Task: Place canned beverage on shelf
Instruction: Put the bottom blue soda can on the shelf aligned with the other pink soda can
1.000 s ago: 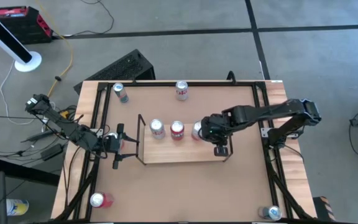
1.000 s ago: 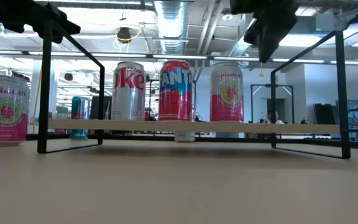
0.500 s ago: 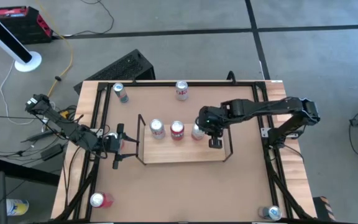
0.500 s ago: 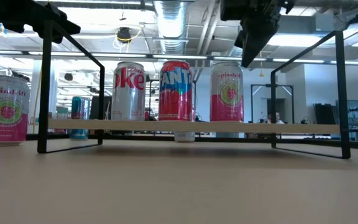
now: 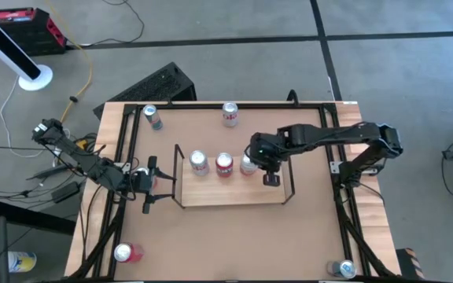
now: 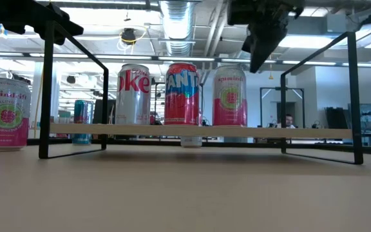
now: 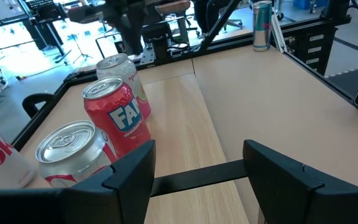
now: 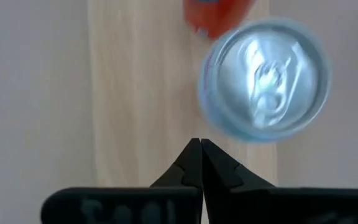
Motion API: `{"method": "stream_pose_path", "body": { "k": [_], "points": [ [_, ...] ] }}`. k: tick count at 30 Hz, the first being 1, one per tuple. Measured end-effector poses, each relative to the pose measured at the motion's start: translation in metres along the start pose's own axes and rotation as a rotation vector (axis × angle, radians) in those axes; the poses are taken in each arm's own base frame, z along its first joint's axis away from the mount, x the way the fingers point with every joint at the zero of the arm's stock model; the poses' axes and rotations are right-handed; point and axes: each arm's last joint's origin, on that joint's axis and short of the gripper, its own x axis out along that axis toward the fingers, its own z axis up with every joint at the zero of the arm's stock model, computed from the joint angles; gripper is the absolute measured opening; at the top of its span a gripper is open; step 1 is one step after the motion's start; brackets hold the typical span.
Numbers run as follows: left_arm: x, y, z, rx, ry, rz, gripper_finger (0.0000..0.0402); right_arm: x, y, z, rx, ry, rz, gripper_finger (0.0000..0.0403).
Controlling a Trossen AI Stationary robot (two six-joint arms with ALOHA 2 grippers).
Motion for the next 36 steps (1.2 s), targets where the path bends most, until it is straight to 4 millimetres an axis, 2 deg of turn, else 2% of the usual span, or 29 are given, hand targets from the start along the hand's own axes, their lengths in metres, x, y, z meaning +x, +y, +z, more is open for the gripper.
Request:
{"method": "stream_pose_path", "body": {
  "k": [6,10,13,17,21,25,29,36],
  "points": [
    [0.000,0.000,0.000,0.000,0.000,0.000,0.0228,-0.031,0.016,-0.001,0.045,-0.036,0.047,0.0024],
    [0.000,0.000,0.000,0.000,0.000,0.000,0.0228,-0.058,0.036,-0.001,0.090,-0.119,0.126,0.0022],
    [0.000,0.000,0.000,0.000,0.000,0.000,0.0228,-0.069,0.054,-0.007,0.179,-0.110,0.231,0.0027],
    [0.000,0.000,0.000,0.000,0.000,0.000,0.0228,-0.076,0.082,-0.022,0.376,0.043,0.378,0.0030],
    [0.000,0.000,0.000,0.000,0.000,0.000,0.0228,-0.082,0.111,-0.038,0.610,0.248,0.444,0.0026],
    [0.000,0.000,0.000,0.000,0.000,0.000,0.0228,-0.087,0.142,-0.052,0.830,0.383,0.446,0.0027],
    [0.000,0.000,0.000,0.000,0.000,0.000,0.0228,-0.094,0.169,-0.071,0.969,0.500,0.411,0.0031],
    [0.000,0.000,0.000,0.000,0.000,0.000,0.0228,-0.103,0.198,-0.097,1.165,0.519,0.299,0.0033]
  ]
}}
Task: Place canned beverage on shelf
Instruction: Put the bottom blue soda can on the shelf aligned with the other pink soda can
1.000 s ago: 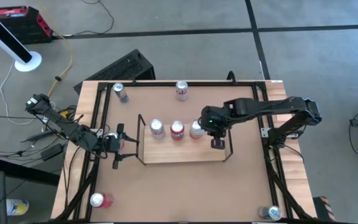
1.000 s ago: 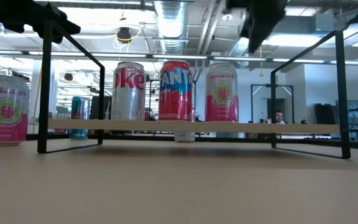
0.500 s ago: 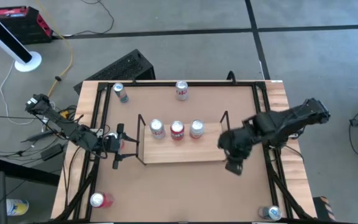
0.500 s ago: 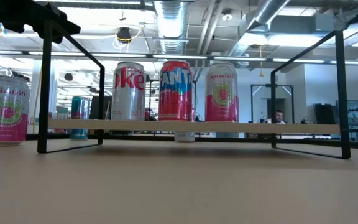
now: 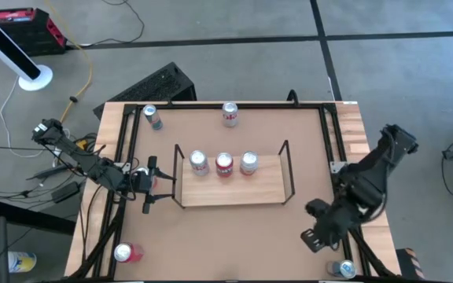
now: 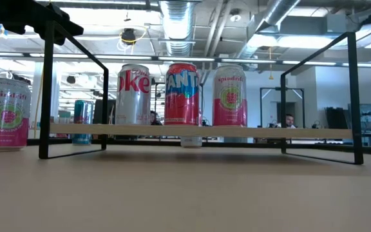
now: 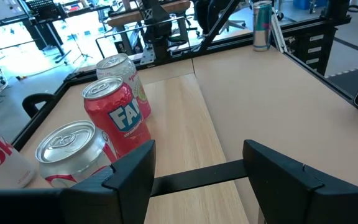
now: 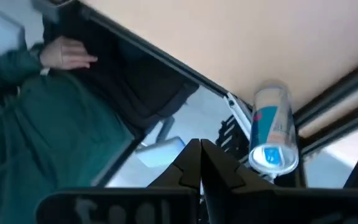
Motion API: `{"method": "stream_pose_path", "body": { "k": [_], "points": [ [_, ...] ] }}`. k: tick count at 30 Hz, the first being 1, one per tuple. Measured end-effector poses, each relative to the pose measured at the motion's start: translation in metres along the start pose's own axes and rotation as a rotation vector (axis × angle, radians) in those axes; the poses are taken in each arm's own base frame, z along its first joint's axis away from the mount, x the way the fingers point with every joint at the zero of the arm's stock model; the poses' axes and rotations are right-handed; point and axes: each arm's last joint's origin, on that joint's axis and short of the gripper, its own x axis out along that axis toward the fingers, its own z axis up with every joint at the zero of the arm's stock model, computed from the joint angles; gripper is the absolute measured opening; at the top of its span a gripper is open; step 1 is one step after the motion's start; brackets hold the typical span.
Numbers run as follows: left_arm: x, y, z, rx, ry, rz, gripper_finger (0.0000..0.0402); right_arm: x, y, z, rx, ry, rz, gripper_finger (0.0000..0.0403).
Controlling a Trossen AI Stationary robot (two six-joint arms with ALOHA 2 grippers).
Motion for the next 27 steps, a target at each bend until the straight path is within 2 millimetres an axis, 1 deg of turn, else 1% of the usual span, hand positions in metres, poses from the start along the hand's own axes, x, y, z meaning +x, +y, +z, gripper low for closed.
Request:
{"method": "stream_pose_path", "body": {
  "k": [4,7,12,17,22,25,27],
  "points": [
    [0.000,0.000,0.000,0.000,0.000,0.000,0.0228,0.004,-0.006,-0.016,0.148,0.031,-0.013,0.0036],
    [0.000,0.000,0.000,0.000,0.000,0.000,0.0228,0.013,-0.002,-0.024,0.143,0.071,-0.016,0.0044],
    [0.000,0.000,0.000,0.000,0.000,0.000,0.0228,0.033,0.007,-0.025,0.146,0.073,-0.048,0.0060],
    [0.000,0.000,0.000,0.000,0.000,0.000,0.0228,0.047,0.007,-0.027,0.166,0.173,-0.185,0.0081],
    [0.000,0.000,0.000,0.000,0.000,0.000,0.0228,0.054,0.002,-0.021,0.172,0.124,-0.286,0.0119],
    [0.000,0.000,0.000,-0.001,0.000,0.000,0.0228,0.061,-0.001,-0.017,0.156,0.103,-0.356,0.0156],
    [0.000,0.000,0.000,0.000,0.000,0.000,0.0228,0.064,0.000,-0.015,0.175,0.149,-0.402,0.0186]
  ]
}}
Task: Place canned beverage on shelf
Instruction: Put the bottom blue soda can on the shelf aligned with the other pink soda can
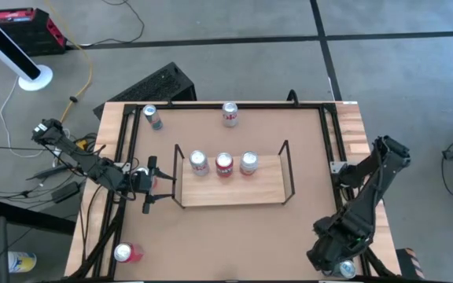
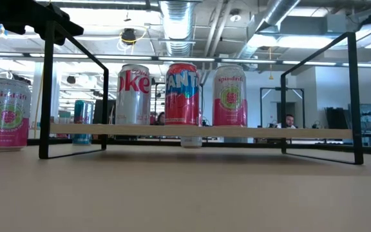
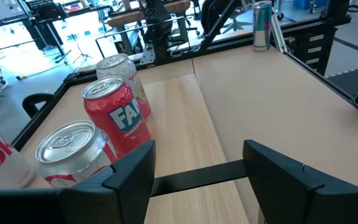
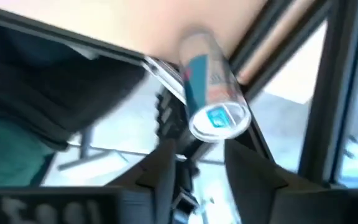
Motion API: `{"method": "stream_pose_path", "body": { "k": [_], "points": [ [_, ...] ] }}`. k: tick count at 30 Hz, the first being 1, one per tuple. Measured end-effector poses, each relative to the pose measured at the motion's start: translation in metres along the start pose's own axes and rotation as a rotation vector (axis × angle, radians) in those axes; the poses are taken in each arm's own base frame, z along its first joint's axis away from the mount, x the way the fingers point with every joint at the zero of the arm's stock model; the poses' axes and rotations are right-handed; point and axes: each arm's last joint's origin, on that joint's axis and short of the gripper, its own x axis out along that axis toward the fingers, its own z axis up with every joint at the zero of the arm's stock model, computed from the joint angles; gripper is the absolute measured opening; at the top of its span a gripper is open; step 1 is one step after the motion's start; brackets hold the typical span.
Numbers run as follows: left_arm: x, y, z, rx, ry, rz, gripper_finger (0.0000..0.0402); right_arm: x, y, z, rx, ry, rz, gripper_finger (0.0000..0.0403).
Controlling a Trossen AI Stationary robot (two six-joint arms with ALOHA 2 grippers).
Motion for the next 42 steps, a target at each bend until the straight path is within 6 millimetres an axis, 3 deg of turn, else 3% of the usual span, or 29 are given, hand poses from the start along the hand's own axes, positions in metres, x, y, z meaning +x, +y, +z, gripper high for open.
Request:
{"method": "stream_pose_path", "body": {
  "k": [3,7,12,15,22,42],
  "points": [
    [0.000,0.000,0.000,0.000,0.000,0.000,0.0228,0.000,0.002,0.001,0.016,0.094,-0.060,0.0237],
    [0.000,0.000,0.000,-0.001,0.000,0.000,0.0228,0.000,0.002,0.001,0.019,0.096,-0.064,0.0294],
    [0.000,0.000,0.000,0.000,0.000,0.000,0.0228,0.001,0.001,0.002,0.050,0.073,-0.064,0.0344],
    [0.000,0.000,0.000,0.000,0.000,0.000,0.0228,0.012,0.002,0.004,0.086,0.064,-0.057,0.0361],
    [0.000,0.000,0.000,0.000,0.000,0.000,0.0228,0.037,0.005,0.002,0.052,0.111,-0.026,0.0371],
    [0.000,0.000,0.000,0.000,0.000,0.000,0.0228,0.073,-0.002,0.016,-0.042,0.151,-0.074,0.0370]
  ]
}}
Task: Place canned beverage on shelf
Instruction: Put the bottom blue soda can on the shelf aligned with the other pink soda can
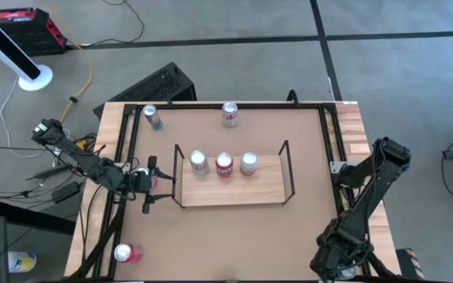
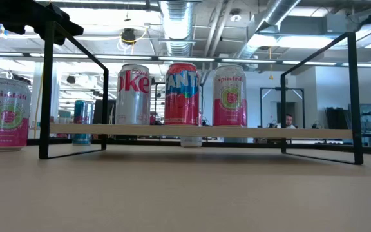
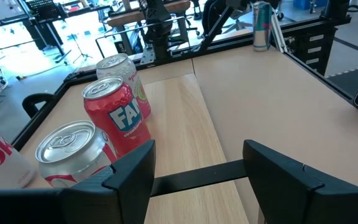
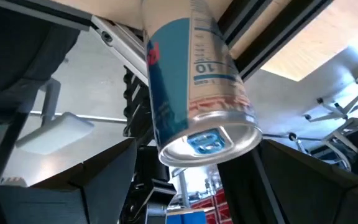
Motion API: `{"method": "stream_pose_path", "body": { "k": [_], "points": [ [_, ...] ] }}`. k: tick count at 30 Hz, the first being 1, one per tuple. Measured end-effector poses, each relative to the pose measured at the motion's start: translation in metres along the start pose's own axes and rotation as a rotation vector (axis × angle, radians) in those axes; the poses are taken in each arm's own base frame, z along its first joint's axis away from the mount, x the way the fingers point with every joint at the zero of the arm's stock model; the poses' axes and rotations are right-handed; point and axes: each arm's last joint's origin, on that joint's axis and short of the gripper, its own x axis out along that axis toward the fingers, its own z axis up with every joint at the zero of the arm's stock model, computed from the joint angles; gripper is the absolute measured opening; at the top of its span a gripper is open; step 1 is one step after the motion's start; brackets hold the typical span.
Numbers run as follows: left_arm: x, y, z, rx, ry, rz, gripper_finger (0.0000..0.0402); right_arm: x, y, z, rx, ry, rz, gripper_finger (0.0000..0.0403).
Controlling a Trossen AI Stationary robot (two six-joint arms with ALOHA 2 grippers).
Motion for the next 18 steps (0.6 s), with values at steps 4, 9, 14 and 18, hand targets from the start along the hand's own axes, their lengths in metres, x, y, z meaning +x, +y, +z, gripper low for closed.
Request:
{"method": "stream_pose_path", "body": {
  "k": [4,9,14,18],
  "points": [
    [0.0000,0.0000,0.0000,0.000,0.000,0.000,0.0228,0.0061,0.0012,0.0054,-0.011,0.011,0.013,0.0370],
    [0.0000,0.0000,0.0000,0.000,0.000,0.000,0.0228,0.0093,0.0030,0.0076,-0.029,0.024,0.029,0.0370],
    [0.0000,0.0000,0.0000,0.000,0.000,0.000,0.0228,0.0094,0.0027,0.0076,-0.064,0.026,0.026,0.0359],
    [0.0000,0.0000,0.0000,0.000,0.000,0.000,0.0228,0.0086,0.0031,0.0083,-0.104,0.031,0.024,0.0323]
  ]
}}
